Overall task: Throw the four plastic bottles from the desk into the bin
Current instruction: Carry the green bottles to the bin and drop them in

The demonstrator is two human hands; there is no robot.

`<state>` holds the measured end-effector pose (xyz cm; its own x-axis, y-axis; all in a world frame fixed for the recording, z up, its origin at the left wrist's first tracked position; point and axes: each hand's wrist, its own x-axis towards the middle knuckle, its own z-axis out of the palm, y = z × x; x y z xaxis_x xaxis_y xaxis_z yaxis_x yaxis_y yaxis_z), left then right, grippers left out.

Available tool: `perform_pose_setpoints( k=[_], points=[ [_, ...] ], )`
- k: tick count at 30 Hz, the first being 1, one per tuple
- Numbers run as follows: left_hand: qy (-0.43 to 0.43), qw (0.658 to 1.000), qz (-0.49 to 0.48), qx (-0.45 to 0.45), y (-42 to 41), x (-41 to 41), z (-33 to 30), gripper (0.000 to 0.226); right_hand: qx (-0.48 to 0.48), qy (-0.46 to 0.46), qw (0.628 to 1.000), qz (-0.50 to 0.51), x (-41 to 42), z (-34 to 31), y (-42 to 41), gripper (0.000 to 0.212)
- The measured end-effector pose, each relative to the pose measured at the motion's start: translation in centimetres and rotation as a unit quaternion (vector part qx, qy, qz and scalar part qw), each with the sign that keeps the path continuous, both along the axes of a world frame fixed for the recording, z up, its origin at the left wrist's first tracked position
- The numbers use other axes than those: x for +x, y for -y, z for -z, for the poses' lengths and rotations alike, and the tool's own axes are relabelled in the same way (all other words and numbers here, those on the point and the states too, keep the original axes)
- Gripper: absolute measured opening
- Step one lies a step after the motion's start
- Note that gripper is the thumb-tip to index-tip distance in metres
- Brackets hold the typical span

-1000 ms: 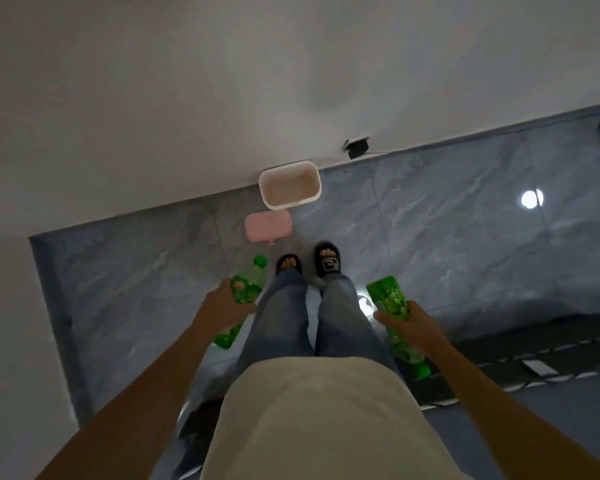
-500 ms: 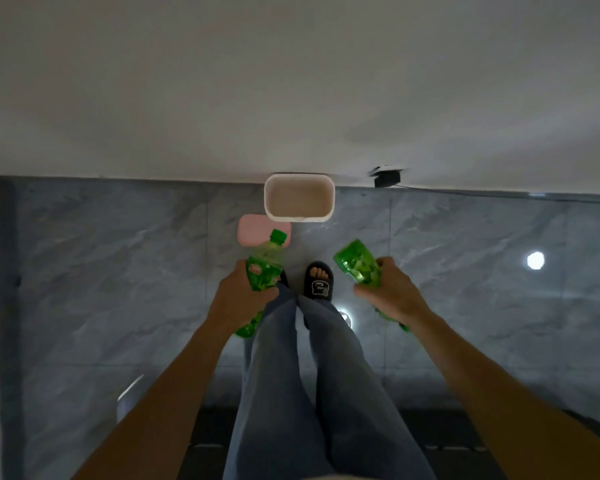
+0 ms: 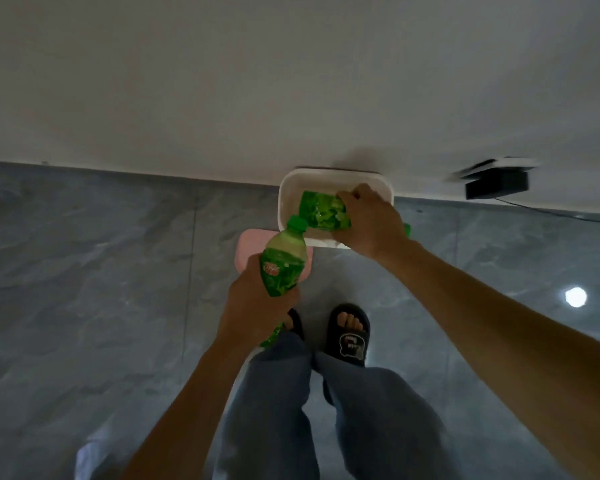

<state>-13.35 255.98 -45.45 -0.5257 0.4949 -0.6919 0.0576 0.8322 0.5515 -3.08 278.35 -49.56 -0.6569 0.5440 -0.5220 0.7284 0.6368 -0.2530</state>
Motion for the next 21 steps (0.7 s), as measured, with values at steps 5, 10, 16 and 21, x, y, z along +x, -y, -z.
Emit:
perform_pose_setpoints(
  k=[5, 10, 16, 21],
  points=[
    [-0.017, 0.999, 0.014, 0.045, -1.0, -1.4, 5.9, 0.05, 0.002, 0.014, 0.999, -0.041, -2.9, 8.4, -0.4, 0.086],
    [-0.029, 0.994, 0.028, 0.101, -1.8, -1.9, 8.5, 0.049, 0.032, 0.017, 0.999, -0.041, -3.4, 13.4, -1.1, 0.08],
    [-0.031, 0.99, 0.07, 0.121, -2.5, -2.1, 12.0, 0.054, 0.026, 0.044, 0.998, -0.025, -4.1, 18.2, -1.8, 0.065],
    [-0.046, 0.988, 0.091, 0.116, -3.5, -2.3, 13.0, 0.064, 0.012, 0.064, 0.997, -0.037, -4.6, 20.1, -2.1, 0.058]
  ],
)
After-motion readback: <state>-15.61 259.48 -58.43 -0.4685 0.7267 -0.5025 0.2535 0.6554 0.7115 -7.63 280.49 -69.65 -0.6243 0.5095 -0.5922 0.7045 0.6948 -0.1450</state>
